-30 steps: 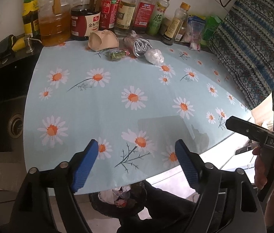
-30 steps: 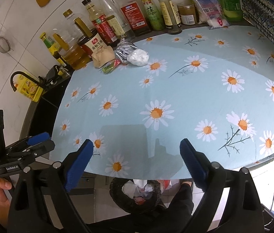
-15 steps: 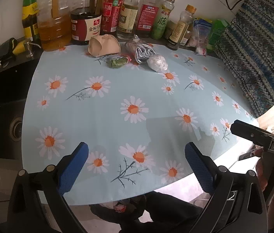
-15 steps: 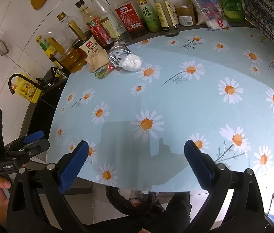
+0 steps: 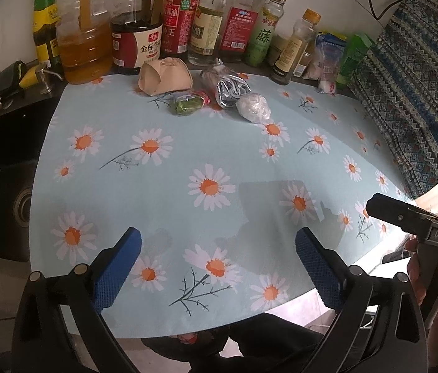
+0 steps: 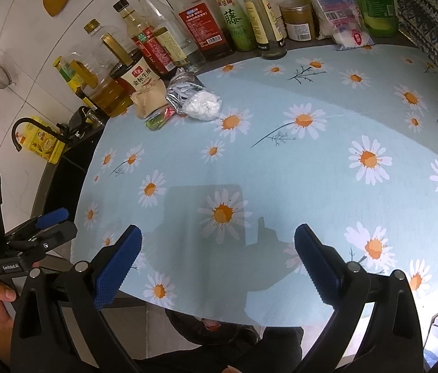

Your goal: Collect trash

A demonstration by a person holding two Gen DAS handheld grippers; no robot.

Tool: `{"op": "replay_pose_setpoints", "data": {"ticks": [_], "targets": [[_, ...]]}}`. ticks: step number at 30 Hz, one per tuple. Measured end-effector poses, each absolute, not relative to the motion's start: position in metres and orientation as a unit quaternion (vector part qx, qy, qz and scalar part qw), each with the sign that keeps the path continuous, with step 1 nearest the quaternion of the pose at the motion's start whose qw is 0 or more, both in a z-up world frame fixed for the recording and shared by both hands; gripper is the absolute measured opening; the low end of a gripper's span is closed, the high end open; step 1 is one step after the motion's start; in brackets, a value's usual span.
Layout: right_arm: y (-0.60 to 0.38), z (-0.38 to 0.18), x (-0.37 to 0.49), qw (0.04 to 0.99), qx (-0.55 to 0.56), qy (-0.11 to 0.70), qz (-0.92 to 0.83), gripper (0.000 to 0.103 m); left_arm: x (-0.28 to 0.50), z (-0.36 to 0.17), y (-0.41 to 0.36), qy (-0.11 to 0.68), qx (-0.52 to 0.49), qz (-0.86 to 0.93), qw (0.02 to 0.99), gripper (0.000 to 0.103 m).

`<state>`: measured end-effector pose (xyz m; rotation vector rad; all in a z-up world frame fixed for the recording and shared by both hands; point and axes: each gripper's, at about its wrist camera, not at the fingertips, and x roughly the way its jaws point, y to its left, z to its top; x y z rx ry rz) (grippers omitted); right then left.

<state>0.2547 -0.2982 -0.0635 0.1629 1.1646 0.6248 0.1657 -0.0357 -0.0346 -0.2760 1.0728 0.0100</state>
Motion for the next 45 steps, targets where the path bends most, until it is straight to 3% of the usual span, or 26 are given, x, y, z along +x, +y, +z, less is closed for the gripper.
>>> {"op": "replay_pose_setpoints", "data": {"ticks": [45], "targets": [[-0.209,-0.098,0.386,0.741,0.008,0.540,0.400,0.098,0.205,-0.042,-0.011,0.502,-0.177,0.103,0.840,0.095]]}}
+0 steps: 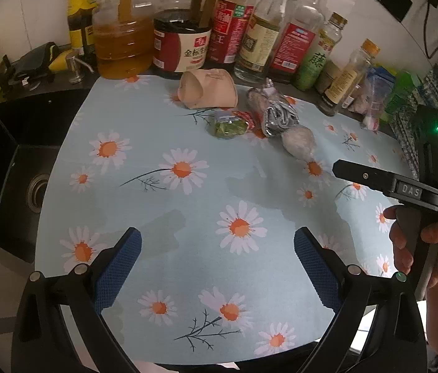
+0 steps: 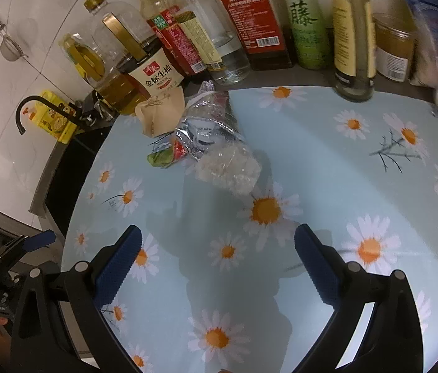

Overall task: Collect trash
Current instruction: 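Close the right tool on the second clear plastic bag with white contents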

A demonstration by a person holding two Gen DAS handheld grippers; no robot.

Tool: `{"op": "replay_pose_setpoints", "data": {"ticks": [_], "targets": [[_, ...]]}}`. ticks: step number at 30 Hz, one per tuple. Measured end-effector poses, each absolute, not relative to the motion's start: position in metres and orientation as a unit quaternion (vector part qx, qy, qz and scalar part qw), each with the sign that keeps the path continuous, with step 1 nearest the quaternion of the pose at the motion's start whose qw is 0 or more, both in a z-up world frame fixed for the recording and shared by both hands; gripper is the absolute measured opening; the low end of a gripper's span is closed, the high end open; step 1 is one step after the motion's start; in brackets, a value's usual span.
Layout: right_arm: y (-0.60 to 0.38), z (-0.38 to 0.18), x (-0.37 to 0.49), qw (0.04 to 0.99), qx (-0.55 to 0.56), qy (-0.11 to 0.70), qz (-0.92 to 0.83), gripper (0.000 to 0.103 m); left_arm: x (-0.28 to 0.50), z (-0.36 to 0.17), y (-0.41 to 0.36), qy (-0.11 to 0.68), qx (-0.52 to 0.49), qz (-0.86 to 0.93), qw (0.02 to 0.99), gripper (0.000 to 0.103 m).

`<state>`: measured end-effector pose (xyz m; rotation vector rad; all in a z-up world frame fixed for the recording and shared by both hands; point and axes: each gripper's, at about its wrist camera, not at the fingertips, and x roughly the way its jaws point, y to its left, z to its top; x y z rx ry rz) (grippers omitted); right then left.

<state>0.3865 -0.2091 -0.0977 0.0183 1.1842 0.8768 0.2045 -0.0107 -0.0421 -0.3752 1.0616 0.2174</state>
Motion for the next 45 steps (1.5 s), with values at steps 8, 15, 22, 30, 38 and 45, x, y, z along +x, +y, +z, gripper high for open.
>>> {"op": "replay_pose_setpoints", "data": {"ticks": [8,15,22,30,38,45], "targets": [[-0.186,-0.103,0.408,0.738,-0.011,0.534,0.412,0.094,0.207,-0.045,-0.007,0.502,-0.188,0.120,0.836,0.095],[-0.163,-0.117,0.426,0.745,-0.038,0.529,0.405,0.077,0.208,-0.043,-0.006,0.502,-0.190,0.127,0.834,0.095],[-0.158,-0.127,0.427,0.743,-0.049,0.534,0.401,0.060,0.216,-0.042,-0.009,0.508,-0.178,0.121,0.834,0.095],[-0.183,-0.110,0.405,0.753,-0.022,0.524,0.398,0.056,0.230,-0.041,-0.012,0.510,-0.156,0.097,0.840,0.095],[-0.235,-0.082,0.359,0.769,0.027,0.511,0.382,0.056,0.247,-0.045,-0.016,0.515,-0.123,0.058,0.846,0.095],[-0.260,-0.067,0.321,0.784,0.045,0.503,0.361,0.056,0.253,-0.044,-0.024,0.515,-0.104,0.031,0.850,0.095]]}}
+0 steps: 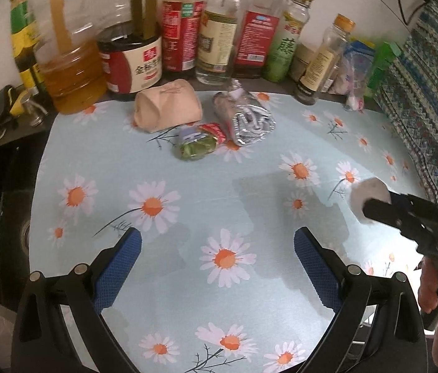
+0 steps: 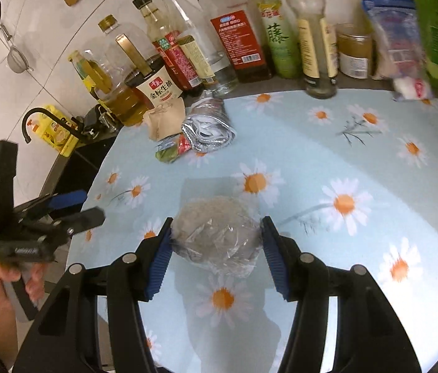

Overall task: Collect trash
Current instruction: 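Close the right tool on the second clear plastic bag with white contents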

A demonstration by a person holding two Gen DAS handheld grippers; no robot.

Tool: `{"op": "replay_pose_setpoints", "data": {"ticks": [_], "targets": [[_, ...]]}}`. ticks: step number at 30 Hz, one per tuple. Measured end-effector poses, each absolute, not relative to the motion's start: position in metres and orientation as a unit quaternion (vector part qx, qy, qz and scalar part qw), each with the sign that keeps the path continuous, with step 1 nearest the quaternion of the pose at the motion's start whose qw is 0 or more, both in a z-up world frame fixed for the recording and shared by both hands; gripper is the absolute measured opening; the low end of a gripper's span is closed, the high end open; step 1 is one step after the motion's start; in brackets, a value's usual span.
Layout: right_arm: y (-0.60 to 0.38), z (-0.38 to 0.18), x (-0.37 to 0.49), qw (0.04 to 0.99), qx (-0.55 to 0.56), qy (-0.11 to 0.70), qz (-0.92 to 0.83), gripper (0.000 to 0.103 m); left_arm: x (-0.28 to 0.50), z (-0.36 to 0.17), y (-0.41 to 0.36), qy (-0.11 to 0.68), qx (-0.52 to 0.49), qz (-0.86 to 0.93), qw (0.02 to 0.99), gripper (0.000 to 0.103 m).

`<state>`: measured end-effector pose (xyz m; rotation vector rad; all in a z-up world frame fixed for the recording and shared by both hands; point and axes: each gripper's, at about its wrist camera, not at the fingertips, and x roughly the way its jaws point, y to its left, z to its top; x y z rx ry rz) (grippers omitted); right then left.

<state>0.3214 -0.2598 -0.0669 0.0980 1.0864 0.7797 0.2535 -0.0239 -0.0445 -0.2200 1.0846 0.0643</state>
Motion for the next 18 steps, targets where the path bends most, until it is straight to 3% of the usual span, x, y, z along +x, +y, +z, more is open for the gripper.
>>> {"op": "replay_pose_setpoints", "data": {"ticks": [18], "targets": [[-0.292,-0.054,0.279,0.803,0.067,0.492,0.330,0.056,0.255,-0.040,-0.039,0.504,-0.074,-0.011,0.861,0.095]]}}
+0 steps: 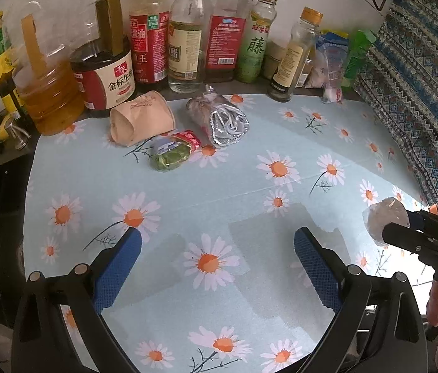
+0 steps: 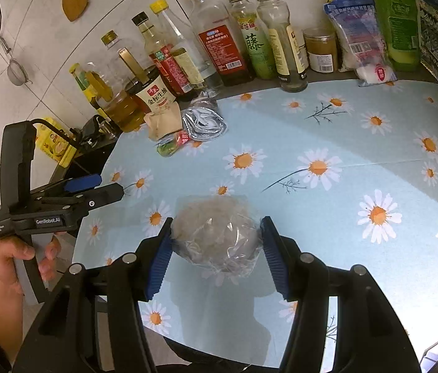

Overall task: Collect trash
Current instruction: 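Close the right tool on the second clear plastic bag with white contents, then grasp the green snack wrapper with the left tool while the right holds the plastic bag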

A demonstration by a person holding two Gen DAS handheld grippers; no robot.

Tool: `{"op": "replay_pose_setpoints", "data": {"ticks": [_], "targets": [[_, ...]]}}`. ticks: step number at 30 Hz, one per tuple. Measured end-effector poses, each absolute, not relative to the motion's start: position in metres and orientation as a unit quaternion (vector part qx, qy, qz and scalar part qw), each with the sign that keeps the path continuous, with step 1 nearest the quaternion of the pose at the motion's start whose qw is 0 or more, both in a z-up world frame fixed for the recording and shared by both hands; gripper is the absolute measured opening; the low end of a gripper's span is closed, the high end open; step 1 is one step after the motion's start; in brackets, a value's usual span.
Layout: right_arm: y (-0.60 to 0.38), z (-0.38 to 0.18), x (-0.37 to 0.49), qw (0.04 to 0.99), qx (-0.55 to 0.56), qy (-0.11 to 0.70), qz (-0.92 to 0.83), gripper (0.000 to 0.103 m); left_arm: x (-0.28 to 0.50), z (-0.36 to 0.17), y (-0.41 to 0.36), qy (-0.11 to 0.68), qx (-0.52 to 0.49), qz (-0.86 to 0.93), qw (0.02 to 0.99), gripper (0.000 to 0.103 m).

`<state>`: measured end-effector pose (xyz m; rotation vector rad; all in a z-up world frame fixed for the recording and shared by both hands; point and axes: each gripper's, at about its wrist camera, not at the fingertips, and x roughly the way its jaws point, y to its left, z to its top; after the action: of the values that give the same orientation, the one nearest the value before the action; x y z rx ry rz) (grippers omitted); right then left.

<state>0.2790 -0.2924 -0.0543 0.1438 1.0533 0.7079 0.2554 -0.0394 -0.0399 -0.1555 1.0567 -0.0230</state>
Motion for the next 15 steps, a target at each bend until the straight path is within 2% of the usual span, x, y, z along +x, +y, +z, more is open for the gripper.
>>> {"op": "replay_pose_setpoints", "data": {"ticks": [15], "targets": [[-0.299,-0.058,0.283,0.801,0.077,0.492,0.332,0.056,0.272,-0.042,-0.034,0.502,-0.051,-0.016,0.863,0.095]]}}
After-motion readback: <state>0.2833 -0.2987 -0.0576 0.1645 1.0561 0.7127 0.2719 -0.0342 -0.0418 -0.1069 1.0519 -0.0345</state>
